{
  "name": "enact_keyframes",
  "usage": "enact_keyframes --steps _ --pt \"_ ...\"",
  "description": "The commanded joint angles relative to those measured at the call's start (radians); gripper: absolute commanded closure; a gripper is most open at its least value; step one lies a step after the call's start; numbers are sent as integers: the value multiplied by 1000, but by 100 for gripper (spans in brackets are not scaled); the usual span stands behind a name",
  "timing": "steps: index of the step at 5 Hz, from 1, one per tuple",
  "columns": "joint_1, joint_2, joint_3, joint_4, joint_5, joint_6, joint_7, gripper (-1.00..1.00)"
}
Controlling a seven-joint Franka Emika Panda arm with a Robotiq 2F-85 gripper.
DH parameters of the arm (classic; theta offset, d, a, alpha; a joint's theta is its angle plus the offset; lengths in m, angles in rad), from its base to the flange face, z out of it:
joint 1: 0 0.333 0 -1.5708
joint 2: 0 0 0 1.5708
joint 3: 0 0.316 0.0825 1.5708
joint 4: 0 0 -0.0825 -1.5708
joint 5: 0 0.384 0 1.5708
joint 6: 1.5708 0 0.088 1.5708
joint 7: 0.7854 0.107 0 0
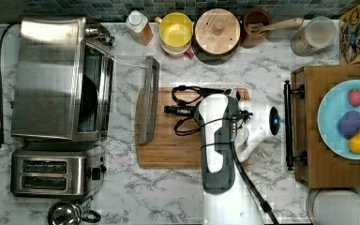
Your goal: Close the oven.
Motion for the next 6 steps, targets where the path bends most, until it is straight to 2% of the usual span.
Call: enact_keyframes --steps 1,2,3,4,5,6 --pt "-22 79 55 111 197 39 -193 100" --pt "-34 79 54 129 258 9 -187 100" --pt "-47 40 67 102 310 30 -228 100" --pt "-33 91 76 164 220 -20 -145 100" --pt "2 134 83 198 188 -13 -116 100" --pt "9 114 103 193 232 4 -130 100"
